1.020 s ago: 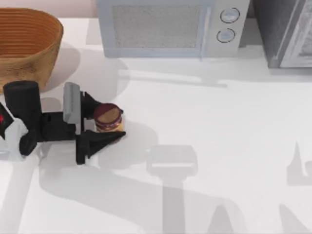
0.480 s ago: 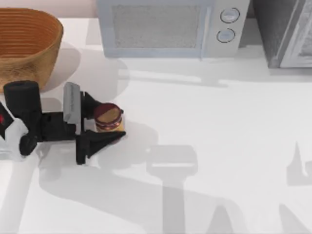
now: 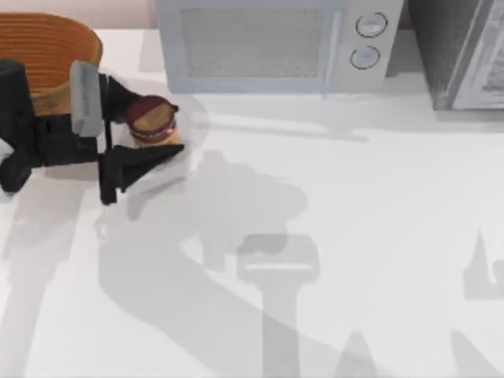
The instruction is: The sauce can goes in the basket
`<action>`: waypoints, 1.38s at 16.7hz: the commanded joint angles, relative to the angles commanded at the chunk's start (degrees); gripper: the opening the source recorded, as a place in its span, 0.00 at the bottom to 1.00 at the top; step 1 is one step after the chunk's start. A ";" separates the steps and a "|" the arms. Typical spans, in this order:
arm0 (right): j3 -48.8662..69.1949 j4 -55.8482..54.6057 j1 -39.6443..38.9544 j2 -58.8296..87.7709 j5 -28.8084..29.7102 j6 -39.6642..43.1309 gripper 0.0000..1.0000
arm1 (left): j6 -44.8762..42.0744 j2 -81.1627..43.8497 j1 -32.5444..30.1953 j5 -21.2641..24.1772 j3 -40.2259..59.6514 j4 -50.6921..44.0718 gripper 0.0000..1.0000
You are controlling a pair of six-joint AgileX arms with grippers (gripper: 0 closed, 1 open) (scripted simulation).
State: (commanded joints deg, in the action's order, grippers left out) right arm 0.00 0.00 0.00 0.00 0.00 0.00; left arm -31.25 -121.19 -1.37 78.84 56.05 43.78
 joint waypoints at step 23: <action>0.00 0.00 0.00 0.00 0.00 0.00 1.00 | 10.24 9.50 28.11 -5.17 25.70 -34.78 0.00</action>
State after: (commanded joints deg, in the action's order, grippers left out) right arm 0.00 0.00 0.00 0.00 0.00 0.00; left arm -21.01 -111.69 26.74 73.68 81.74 9.00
